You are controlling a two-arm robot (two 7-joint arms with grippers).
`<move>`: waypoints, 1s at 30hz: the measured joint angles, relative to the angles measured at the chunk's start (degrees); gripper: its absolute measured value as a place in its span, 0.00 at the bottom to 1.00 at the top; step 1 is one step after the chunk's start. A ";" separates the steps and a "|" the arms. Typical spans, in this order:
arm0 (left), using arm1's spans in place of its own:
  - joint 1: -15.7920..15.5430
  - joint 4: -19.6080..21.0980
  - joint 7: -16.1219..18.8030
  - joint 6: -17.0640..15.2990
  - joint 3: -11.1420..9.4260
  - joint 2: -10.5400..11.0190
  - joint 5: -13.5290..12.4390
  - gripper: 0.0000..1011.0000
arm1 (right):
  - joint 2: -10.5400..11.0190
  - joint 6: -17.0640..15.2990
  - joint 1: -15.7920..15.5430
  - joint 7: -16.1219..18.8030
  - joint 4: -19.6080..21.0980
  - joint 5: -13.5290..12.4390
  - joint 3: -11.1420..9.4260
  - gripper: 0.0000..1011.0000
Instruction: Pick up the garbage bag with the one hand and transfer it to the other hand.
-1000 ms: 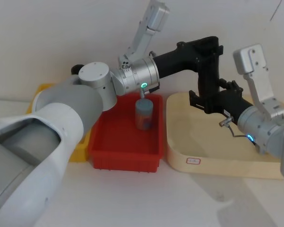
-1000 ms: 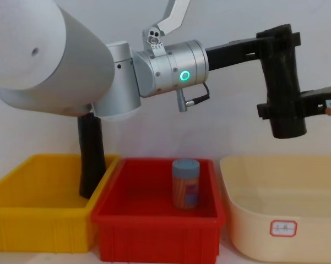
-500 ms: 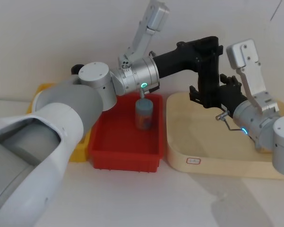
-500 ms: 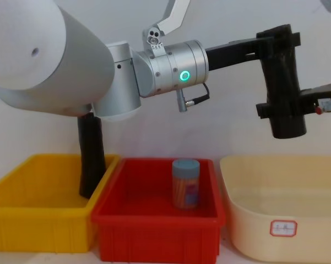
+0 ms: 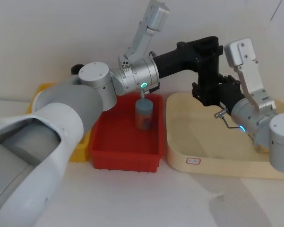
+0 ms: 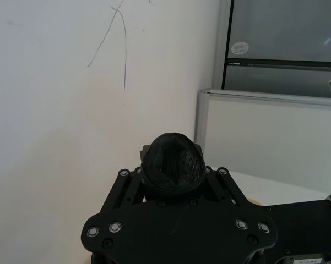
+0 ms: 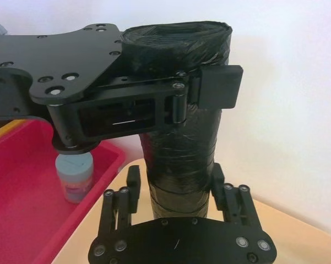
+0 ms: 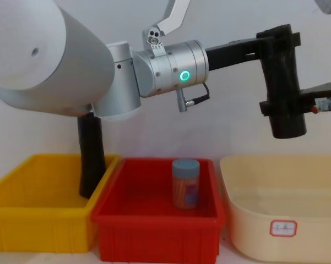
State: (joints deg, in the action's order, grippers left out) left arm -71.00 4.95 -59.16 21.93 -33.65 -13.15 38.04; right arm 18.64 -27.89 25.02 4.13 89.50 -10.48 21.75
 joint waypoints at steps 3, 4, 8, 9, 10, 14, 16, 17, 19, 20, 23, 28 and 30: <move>0.00 0.00 0.00 0.00 0.00 0.00 0.00 0.36 | -0.06 0.00 0.11 -0.06 -0.13 0.10 0.02 0.69; 0.00 0.00 0.00 0.00 0.00 0.00 0.00 0.36 | -0.08 0.00 0.15 -0.09 -0.19 0.13 0.03 0.65; 0.00 0.00 0.00 0.00 0.00 0.01 0.00 0.36 | -0.14 0.00 0.25 -0.16 -0.30 0.22 0.06 0.54; 0.00 0.00 0.00 0.00 0.00 0.01 0.00 0.36 | -0.15 0.01 0.27 -0.16 -0.33 0.23 0.07 0.53; 0.00 0.00 0.00 0.00 0.00 0.01 0.00 0.36 | -0.17 0.01 0.28 -0.18 -0.36 0.25 0.08 0.53; 0.00 0.00 0.00 0.00 0.00 0.01 0.00 0.36 | -0.21 0.01 0.34 -0.20 -0.43 0.29 0.10 0.53; 0.00 0.00 0.00 0.00 0.00 0.01 -0.01 0.38 | -0.22 0.01 0.36 -0.21 -0.46 0.30 0.11 0.53; 0.00 0.00 0.00 0.00 0.00 0.00 0.00 0.41 | -0.22 0.01 0.37 -0.22 -0.48 0.31 0.11 0.53; 0.00 0.00 0.00 0.00 0.01 0.01 0.00 0.47 | -0.23 0.01 0.38 -0.22 -0.51 0.32 0.11 0.53; 0.00 0.00 0.00 0.00 0.01 0.00 0.00 0.49 | -0.23 0.01 0.39 -0.23 -0.51 0.32 0.11 0.53; 0.00 0.00 0.00 0.00 0.01 0.01 0.00 0.55 | -0.25 0.01 0.40 -0.24 -0.53 0.35 0.11 0.53; 0.00 0.00 0.00 0.00 0.01 0.01 0.00 0.72 | -0.35 -0.02 0.40 -0.43 -0.61 0.46 -0.07 0.53; 0.00 0.00 0.00 0.00 0.00 0.01 0.00 0.79 | -0.46 -0.13 0.37 -0.84 -0.73 0.56 -0.36 0.53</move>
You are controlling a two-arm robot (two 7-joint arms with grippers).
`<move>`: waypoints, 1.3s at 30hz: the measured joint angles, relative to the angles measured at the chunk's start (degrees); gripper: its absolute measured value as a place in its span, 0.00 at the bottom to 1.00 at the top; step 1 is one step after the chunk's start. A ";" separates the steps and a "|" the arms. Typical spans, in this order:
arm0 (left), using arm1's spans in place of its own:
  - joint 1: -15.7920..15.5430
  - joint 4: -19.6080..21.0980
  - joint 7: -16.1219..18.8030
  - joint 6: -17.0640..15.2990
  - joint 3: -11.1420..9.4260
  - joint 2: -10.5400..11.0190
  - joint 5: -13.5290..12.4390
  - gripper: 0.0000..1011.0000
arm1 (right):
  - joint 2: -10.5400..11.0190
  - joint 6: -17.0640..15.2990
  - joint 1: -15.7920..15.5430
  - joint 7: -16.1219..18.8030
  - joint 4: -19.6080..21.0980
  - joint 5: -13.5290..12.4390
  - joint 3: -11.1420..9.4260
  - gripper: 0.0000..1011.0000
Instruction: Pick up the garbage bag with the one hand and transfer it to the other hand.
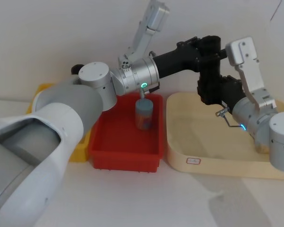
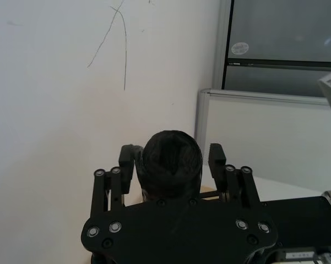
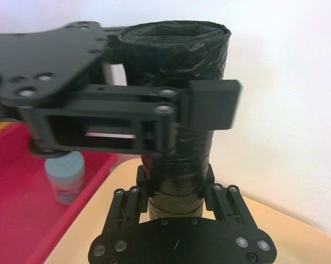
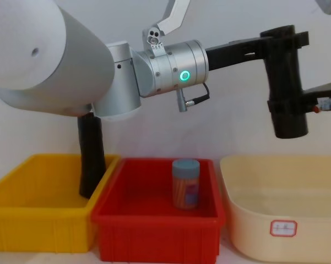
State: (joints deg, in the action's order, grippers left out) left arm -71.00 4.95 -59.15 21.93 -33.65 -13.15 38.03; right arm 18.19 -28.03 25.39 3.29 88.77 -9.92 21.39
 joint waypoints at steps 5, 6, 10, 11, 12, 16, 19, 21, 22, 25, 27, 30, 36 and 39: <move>0.00 0.00 0.00 0.00 0.00 0.00 0.00 0.92 | -0.40 -0.18 -0.16 -1.12 -0.57 0.10 -1.00 0.53; 0.00 0.00 0.00 0.00 0.00 0.00 0.00 0.93 | -0.56 -0.23 -0.21 -1.56 -0.84 0.10 -1.40 0.53; 0.00 0.00 0.00 0.00 0.00 0.00 0.00 0.99 | -1.09 -0.26 -0.32 -2.82 -1.77 0.00 -2.78 0.53; 0.00 0.00 0.00 0.00 0.00 0.00 0.00 0.99 | -1.20 -0.26 -0.33 -3.07 -2.00 -0.04 -3.06 0.53; 0.00 0.00 0.00 0.00 0.00 0.00 0.00 0.99 | -1.46 -0.25 -0.34 -3.53 -2.66 -0.15 -3.70 0.53; 0.00 0.00 0.00 0.00 0.00 0.00 0.00 0.99 | -2.10 -0.02 -0.28 -4.73 -4.62 -0.66 -5.52 0.53; 0.00 0.00 0.00 0.00 0.00 0.00 0.00 0.99 | -2.60 0.51 -0.01 -5.52 -6.69 -1.26 -6.98 0.53; 0.00 0.00 0.00 0.00 0.00 0.00 0.00 0.99 | -2.83 0.83 0.22 -5.83 -7.94 -1.57 -7.70 0.53; 0.00 0.00 0.00 0.00 0.00 0.00 0.00 0.99 | -3.08 1.14 0.48 -6.04 -9.28 -1.84 -8.44 0.53; 0.00 0.00 0.00 0.00 0.00 0.00 0.00 0.99 | -3.39 1.59 0.85 -6.40 -11.07 -2.27 -9.49 0.56; 0.00 0.00 0.00 0.00 0.00 0.00 0.00 0.99 | -3.62 1.90 1.13 -6.68 -12.33 -2.55 -10.16 0.61; 0.00 -0.01 0.00 0.00 0.00 0.00 0.00 0.99 | -3.89 2.27 1.44 -6.95 -13.78 -2.86 -10.98 0.71; 0.00 -0.01 0.00 0.00 0.00 0.00 0.00 0.99 | -4.25 2.77 1.86 -7.31 -15.77 -3.31 -12.09 0.87; 0.00 -0.01 0.00 0.00 0.00 0.00 0.00 0.99 | -4.36 2.93 2.00 -7.48 -16.49 -3.44 -12.44 0.94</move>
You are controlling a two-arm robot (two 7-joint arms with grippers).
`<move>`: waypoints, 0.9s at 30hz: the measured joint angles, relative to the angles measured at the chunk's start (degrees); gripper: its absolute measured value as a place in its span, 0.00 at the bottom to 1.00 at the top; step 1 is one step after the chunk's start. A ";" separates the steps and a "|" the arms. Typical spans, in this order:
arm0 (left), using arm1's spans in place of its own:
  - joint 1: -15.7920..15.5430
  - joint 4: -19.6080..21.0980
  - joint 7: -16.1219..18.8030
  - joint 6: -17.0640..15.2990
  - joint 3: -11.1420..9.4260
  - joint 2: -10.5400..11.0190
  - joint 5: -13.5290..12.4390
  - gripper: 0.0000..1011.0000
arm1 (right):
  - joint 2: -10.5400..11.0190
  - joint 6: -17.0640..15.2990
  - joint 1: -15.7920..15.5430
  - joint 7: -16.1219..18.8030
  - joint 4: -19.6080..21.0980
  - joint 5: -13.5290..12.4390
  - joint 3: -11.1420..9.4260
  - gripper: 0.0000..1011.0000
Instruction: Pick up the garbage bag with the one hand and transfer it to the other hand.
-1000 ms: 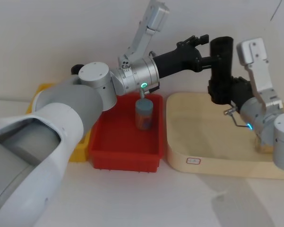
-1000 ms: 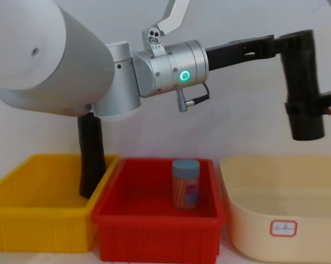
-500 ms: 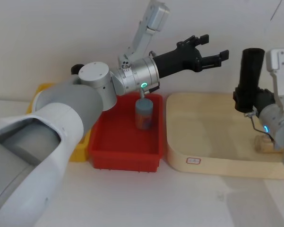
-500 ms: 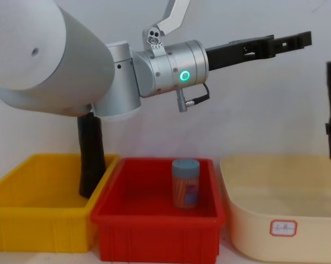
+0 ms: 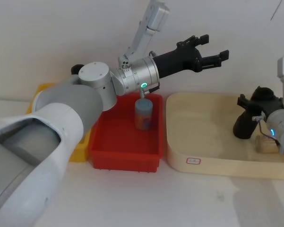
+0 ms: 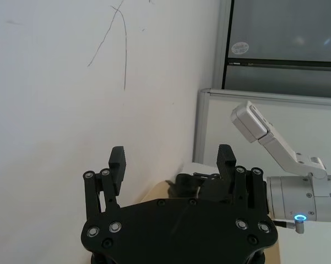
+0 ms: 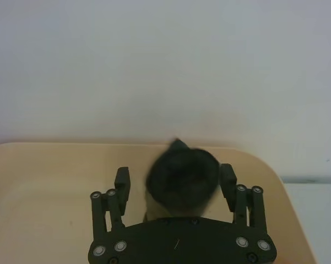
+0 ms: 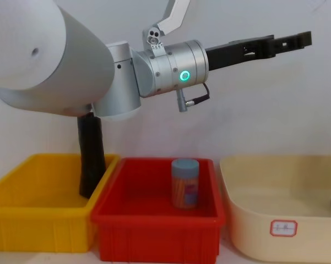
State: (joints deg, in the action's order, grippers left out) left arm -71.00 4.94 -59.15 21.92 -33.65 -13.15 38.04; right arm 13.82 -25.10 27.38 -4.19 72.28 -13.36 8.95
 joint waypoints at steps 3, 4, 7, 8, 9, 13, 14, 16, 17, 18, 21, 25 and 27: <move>0.00 0.00 0.00 0.00 0.00 0.00 0.00 0.99 | -0.10 0.14 0.11 -0.09 -0.53 -0.13 -0.32 0.99; 0.00 0.00 0.00 0.00 0.00 0.00 0.00 0.99 | -0.11 0.18 0.13 -0.10 -0.65 -0.16 -0.38 0.99; 0.00 0.00 0.00 0.00 0.00 0.00 0.00 0.99 | -0.19 0.25 0.22 -0.17 -1.00 -0.24 -0.61 0.99; 0.00 0.00 0.00 0.00 0.00 0.00 0.00 0.99 | -0.23 0.29 0.25 -0.19 -1.18 -0.28 -0.69 0.99; 0.00 0.00 0.00 0.00 0.00 0.00 0.00 0.99 | -0.24 0.30 0.25 -0.21 -1.25 -0.30 -0.75 0.99; 0.00 0.00 0.00 0.00 0.00 0.00 0.00 0.99 | -0.29 0.39 0.33 -0.27 -1.61 -0.37 -0.92 0.99; 0.00 0.00 0.00 0.00 0.00 0.00 0.00 0.99 | -0.30 0.40 0.34 -0.28 -1.65 -0.39 -0.96 0.99; 0.00 0.00 0.00 0.00 0.00 0.00 0.00 0.99 | -0.32 0.43 0.37 -0.30 -1.81 -0.41 -1.04 0.99; 0.00 0.00 0.00 0.00 0.00 0.00 0.00 0.99 | -0.32 0.44 0.38 -0.31 -1.86 -0.42 -1.05 0.99; 0.00 0.00 0.00 0.00 0.00 0.00 0.00 0.99 | -0.33 0.45 0.39 -0.32 -1.92 -0.43 -1.08 0.99; 0.00 0.00 0.00 0.00 0.00 0.00 0.00 0.99 | -0.35 0.48 0.40 -0.34 -2.06 -0.45 -1.16 0.99; 0.00 0.00 0.00 0.00 0.00 0.00 0.00 0.99 | -0.37 0.50 0.42 -0.37 -2.16 -0.47 -1.23 0.99; 0.00 0.00 0.00 0.00 0.00 0.00 0.00 0.99 | -0.38 0.51 0.42 -0.39 -2.20 -0.48 -1.24 0.99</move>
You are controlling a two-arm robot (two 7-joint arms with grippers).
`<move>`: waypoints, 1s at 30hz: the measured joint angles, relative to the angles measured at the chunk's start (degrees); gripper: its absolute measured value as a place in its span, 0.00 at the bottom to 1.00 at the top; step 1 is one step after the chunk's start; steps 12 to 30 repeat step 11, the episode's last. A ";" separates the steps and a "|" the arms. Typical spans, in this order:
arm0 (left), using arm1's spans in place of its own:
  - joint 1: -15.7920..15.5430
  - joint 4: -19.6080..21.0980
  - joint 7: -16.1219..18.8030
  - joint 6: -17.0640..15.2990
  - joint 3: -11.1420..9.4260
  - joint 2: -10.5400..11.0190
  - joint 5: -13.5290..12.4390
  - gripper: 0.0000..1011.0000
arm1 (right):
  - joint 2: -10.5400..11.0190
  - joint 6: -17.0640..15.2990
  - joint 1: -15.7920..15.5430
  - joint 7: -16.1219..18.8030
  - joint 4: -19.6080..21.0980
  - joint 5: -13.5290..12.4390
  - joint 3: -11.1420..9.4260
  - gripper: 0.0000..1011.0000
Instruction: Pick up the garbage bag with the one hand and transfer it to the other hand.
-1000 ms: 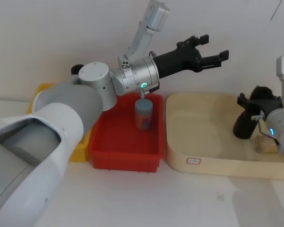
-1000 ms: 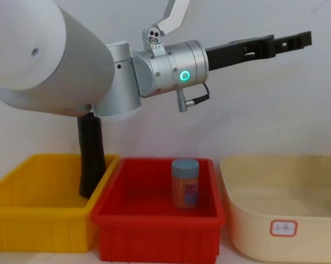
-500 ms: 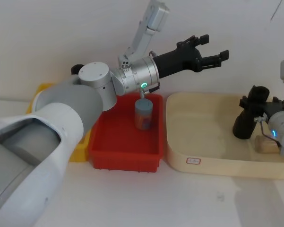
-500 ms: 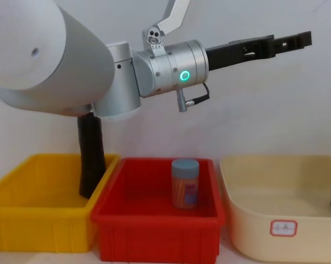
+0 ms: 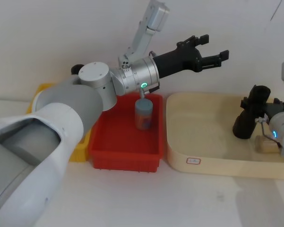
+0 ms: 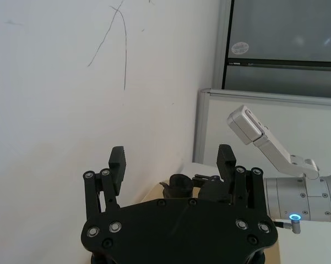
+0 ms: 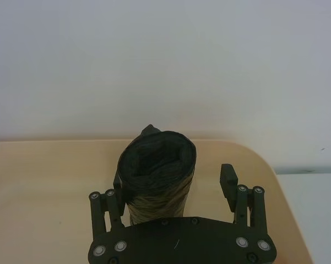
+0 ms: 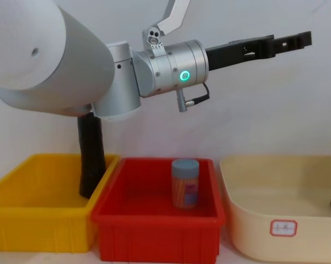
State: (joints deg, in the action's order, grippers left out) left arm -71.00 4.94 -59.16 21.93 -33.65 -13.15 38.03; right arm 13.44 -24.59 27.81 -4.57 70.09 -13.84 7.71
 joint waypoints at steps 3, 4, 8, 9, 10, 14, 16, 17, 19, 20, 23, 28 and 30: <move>0.00 0.00 0.00 0.00 0.00 0.00 0.00 0.99 | -0.02 0.03 0.01 -0.02 -0.08 -0.02 -0.04 0.99; 0.00 0.00 0.00 0.00 0.00 0.00 0.00 0.99 | -0.03 0.04 0.02 -0.03 -0.10 -0.03 -0.04 0.99; 0.00 0.00 0.00 0.00 0.00 0.00 0.00 0.99 | -0.03 0.06 0.04 -0.03 -0.14 -0.05 -0.06 0.99; 0.00 0.00 0.00 0.00 0.00 0.00 0.00 0.99 | -0.04 0.07 0.04 -0.03 -0.16 -0.06 -0.07 0.99; 0.00 0.00 0.00 0.00 0.00 0.00 0.00 0.99 | -0.04 0.07 0.05 -0.03 -0.16 -0.06 -0.07 0.99; 0.00 0.00 0.00 0.00 0.00 0.00 0.00 0.99 | -0.04 0.06 0.06 -0.03 -0.17 -0.06 -0.08 0.99; 0.00 0.00 0.00 0.00 0.00 0.00 0.00 0.99 | -0.04 0.06 0.06 -0.03 -0.17 -0.06 -0.08 0.99; 0.00 0.00 0.00 0.00 0.00 0.00 0.00 0.99 | -0.04 0.06 0.06 -0.03 -0.17 -0.06 -0.08 0.99; 0.00 0.00 0.00 0.00 0.00 0.00 0.00 0.99 | -0.04 0.06 0.06 -0.03 -0.17 -0.06 -0.08 0.99; 0.00 0.00 0.00 0.00 0.00 0.00 0.00 0.99 | -0.04 0.06 0.06 -0.03 -0.17 -0.06 -0.08 0.99; 0.00 0.00 0.00 0.00 0.00 0.00 0.00 0.99 | -0.04 0.06 0.06 -0.03 -0.17 -0.06 -0.08 0.99; 0.00 0.00 0.00 0.00 0.00 0.00 0.00 0.99 | -0.04 0.06 0.06 -0.03 -0.17 -0.06 -0.08 0.99; 0.00 0.00 0.00 0.00 0.00 0.00 0.00 0.99 | -0.04 0.06 0.06 -0.03 -0.17 -0.06 -0.08 0.99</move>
